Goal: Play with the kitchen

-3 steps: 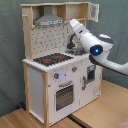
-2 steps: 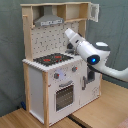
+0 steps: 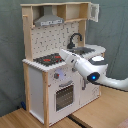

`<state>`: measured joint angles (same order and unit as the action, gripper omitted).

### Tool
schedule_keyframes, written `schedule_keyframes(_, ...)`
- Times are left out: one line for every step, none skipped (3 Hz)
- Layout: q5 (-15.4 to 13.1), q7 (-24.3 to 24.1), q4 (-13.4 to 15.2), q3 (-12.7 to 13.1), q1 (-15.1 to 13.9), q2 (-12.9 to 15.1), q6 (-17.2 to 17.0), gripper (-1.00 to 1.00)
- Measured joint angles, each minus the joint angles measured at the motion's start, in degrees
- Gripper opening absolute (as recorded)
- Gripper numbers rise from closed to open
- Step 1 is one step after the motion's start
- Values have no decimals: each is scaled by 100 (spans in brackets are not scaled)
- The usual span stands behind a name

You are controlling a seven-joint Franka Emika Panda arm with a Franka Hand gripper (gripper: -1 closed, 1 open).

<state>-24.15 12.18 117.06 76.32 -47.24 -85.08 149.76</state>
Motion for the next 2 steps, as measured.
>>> schedule_keyframes(-148,395,228,156,279,1,125,100)
schedule_keyframes(-361,589,466,421,467,1,429,100)
